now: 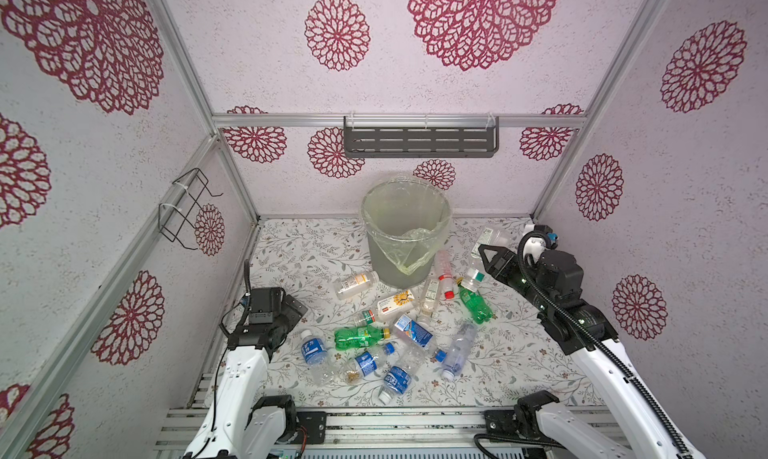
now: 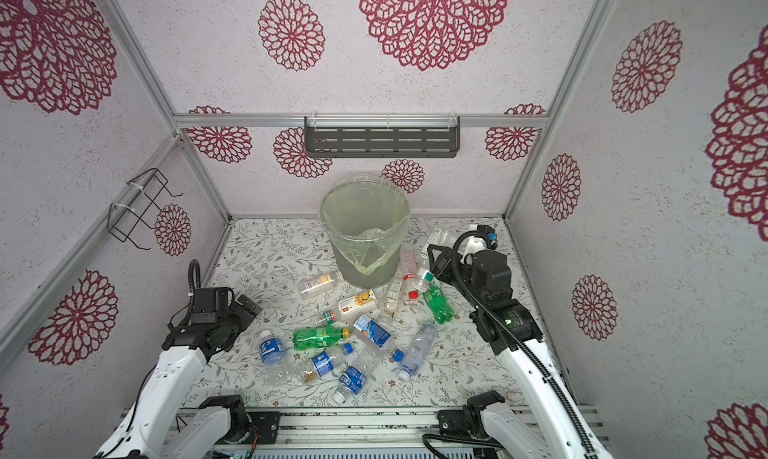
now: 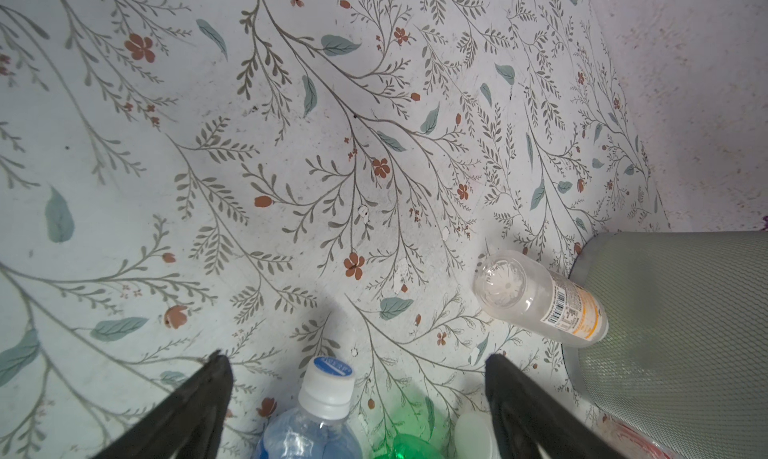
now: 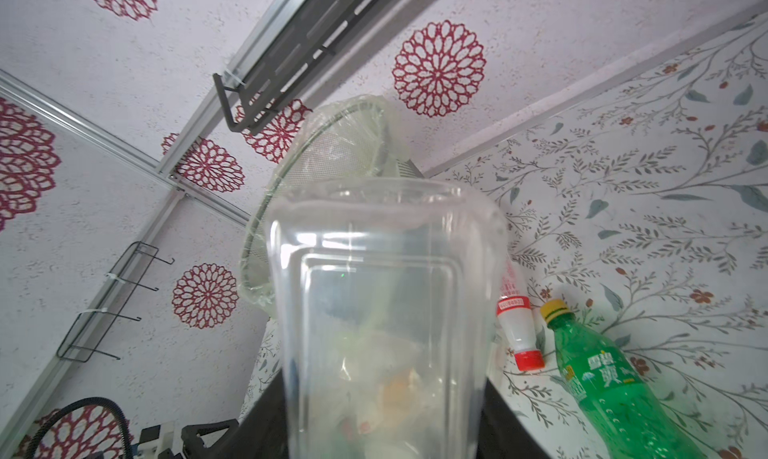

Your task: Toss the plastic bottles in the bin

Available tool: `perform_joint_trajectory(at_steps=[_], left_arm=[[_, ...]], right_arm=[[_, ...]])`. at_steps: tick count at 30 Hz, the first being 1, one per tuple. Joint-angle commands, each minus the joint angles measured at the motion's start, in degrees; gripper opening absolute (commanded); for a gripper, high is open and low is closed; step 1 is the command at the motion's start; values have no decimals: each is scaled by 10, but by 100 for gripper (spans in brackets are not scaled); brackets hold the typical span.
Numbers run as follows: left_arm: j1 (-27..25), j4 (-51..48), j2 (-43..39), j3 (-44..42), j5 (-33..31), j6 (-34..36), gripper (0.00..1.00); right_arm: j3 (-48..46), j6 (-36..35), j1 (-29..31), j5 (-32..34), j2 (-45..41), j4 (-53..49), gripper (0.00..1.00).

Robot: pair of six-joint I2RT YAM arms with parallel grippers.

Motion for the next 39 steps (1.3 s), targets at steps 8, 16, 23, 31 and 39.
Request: perform_joint_trajectory(at_steps=[8, 16, 23, 31, 39], left_arm=[[-2, 1, -3, 7, -7, -3, 97], [-2, -3, -6, 3, -6, 2, 97], [-2, 4, -14, -3, -6, 0, 97], [-2, 8, -4, -2, -11, 7, 97], [-1, 8, -9, -1, -13, 8, 97]], right_arm=[[-83, -24, 2, -40, -100, 107, 54], [-141, -23, 2, -61, -135, 157, 55], [-152, -46, 2, -75, -135, 176, 55], [-81, -74, 2, -72, -68, 209, 56], [137, -48, 2, -148, 200, 315, 56]])
